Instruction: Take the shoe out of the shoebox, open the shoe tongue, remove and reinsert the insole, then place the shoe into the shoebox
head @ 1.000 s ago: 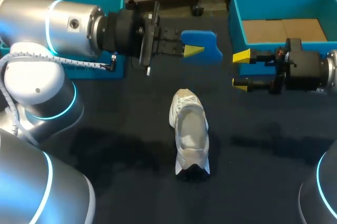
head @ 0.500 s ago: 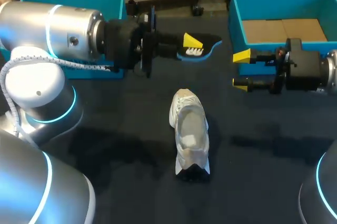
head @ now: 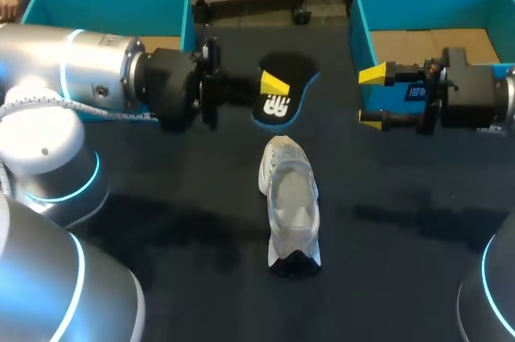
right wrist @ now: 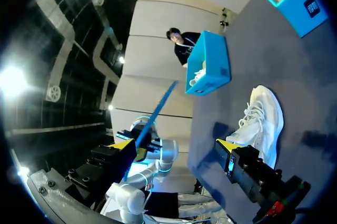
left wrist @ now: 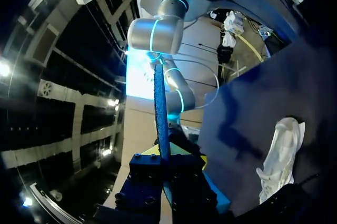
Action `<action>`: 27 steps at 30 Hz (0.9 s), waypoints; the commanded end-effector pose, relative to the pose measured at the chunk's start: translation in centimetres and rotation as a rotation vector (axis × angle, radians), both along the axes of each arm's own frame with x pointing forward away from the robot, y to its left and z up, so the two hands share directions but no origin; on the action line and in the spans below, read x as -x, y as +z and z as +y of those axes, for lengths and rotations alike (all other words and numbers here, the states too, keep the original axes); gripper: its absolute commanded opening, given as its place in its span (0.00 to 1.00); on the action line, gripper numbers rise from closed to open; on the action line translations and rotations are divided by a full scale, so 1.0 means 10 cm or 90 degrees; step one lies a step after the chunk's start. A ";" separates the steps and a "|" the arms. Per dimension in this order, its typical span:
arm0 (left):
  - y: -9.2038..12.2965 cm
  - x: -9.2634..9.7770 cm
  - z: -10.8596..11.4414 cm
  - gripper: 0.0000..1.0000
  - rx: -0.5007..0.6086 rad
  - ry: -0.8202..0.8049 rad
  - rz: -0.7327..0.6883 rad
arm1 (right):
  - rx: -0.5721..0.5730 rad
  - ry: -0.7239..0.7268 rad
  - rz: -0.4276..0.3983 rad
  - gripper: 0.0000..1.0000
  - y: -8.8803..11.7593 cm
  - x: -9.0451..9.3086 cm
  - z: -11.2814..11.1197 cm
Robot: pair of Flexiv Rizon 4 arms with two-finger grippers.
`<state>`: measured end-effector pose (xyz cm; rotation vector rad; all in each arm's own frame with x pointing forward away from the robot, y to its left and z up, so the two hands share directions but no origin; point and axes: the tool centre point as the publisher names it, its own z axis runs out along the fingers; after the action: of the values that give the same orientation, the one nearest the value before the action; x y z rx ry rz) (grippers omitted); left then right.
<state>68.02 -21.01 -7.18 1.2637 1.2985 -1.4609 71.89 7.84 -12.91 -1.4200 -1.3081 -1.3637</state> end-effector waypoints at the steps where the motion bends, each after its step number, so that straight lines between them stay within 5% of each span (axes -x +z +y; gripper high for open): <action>1: -0.17 0.05 0.11 0.00 0.010 0.010 -0.020 | -0.002 -0.002 -0.001 1.00 0.07 0.04 0.03; 15: -0.47 -0.04 0.12 0.00 0.011 0.036 -0.139 | -0.024 0.005 0.014 0.99 0.17 -0.02 0.33; 27: -0.43 -0.04 -0.04 0.00 0.031 0.011 -0.204 | -0.015 0.030 0.036 0.71 0.22 -0.16 0.52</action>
<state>68.09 -20.63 -11.35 1.3807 1.0628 -1.2110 72.41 12.20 -10.70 -1.3952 -1.2668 -1.3141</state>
